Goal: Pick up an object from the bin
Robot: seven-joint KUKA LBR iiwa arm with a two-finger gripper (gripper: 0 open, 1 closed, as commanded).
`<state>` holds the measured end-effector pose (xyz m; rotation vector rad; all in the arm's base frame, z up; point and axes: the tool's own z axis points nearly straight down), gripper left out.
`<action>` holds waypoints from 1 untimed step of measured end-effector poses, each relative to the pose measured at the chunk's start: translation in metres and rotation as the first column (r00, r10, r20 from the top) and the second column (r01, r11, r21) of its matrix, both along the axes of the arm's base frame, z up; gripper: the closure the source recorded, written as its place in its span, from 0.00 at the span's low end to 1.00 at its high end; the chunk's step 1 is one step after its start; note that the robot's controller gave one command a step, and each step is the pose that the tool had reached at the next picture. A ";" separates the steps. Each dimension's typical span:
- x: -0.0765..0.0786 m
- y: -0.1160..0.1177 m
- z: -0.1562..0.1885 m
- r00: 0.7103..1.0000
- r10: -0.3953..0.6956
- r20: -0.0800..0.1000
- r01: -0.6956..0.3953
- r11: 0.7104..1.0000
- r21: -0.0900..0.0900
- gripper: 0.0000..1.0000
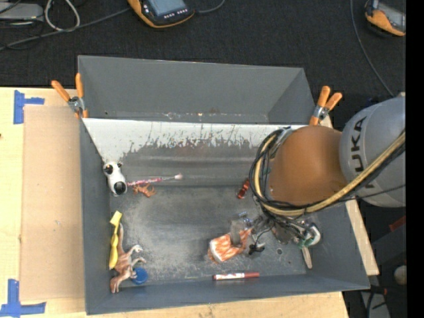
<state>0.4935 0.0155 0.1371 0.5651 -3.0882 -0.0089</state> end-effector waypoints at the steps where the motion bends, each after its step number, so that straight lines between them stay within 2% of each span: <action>1: 0.005 -0.004 0.062 1.000 0.029 0.002 -0.029 1.000 0.000 1.00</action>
Offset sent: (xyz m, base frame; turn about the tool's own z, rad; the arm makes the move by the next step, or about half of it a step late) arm 0.0487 -0.0268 -0.0671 -0.5169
